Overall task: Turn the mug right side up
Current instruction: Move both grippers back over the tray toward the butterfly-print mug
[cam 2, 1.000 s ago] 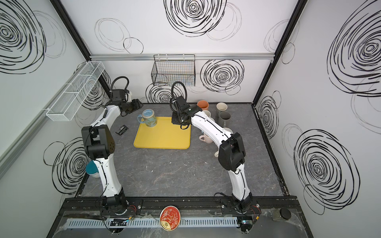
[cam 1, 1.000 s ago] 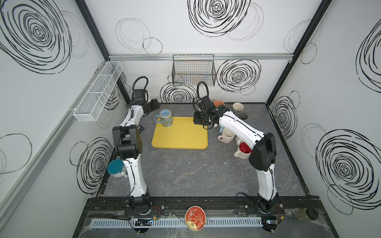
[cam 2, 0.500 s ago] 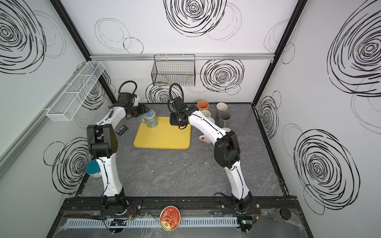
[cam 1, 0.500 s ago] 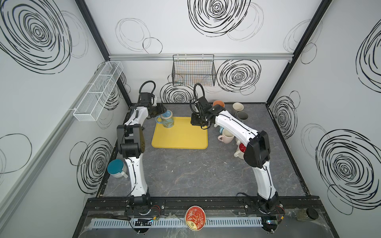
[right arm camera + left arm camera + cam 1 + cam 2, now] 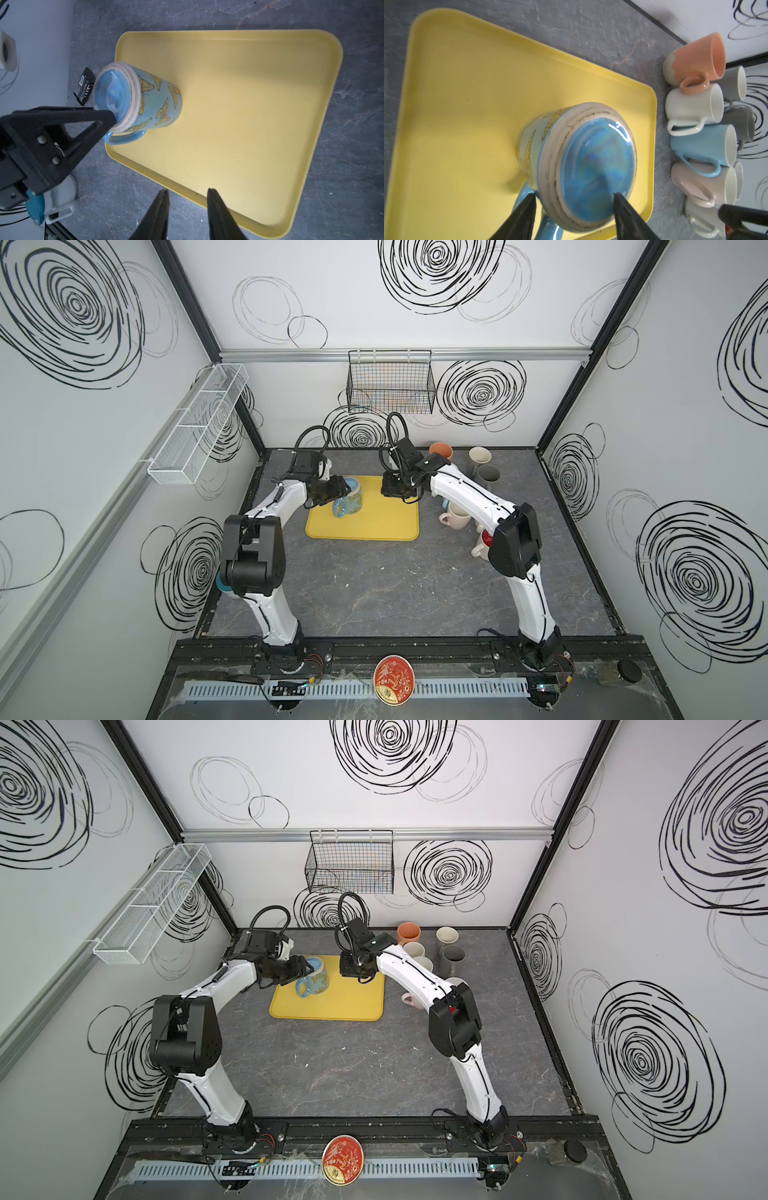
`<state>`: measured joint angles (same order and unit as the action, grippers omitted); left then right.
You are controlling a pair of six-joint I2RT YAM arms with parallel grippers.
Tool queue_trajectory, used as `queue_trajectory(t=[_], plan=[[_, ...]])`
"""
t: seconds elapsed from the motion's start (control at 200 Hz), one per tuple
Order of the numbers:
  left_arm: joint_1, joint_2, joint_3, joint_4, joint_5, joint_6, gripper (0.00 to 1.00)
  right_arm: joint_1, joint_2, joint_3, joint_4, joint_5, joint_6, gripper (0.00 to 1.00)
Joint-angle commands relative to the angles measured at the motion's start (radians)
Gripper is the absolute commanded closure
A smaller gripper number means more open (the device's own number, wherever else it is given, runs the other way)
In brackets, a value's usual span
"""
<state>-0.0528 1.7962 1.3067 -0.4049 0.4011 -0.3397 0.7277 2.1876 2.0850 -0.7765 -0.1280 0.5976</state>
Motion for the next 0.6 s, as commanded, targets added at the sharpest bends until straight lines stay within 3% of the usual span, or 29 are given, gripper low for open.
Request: queue_trajectory(t=[0.0, 0.085, 0.175, 0.325, 0.48, 0.595], plan=[[-0.083, -0.052, -0.023, -0.050, -0.146, 0.046, 0.38, 0.010, 0.013, 0.013, -0.004, -0.025, 0.008, 0.64], [-0.144, -0.067, 0.004, -0.111, -0.278, 0.123, 0.37, 0.013, 0.019, 0.013, 0.000, -0.036, 0.011, 0.65], [-0.169, -0.092, -0.006, -0.111, -0.316, 0.156, 0.36, 0.016, 0.021, 0.013, 0.002, -0.042, 0.012, 0.65], [-0.171, -0.161, -0.065, -0.064, -0.263, 0.227, 0.34, 0.019, 0.022, 0.009, -0.001, -0.050, 0.013, 0.64], [-0.149, -0.287, -0.176, 0.012, -0.129, 0.447, 0.31, 0.017, 0.008, -0.027, 0.011, -0.056, 0.017, 0.64], [-0.130, -0.357, -0.225, 0.008, -0.119, 0.585, 0.30, 0.017, -0.002, -0.055, 0.031, -0.066, 0.019, 0.64]])
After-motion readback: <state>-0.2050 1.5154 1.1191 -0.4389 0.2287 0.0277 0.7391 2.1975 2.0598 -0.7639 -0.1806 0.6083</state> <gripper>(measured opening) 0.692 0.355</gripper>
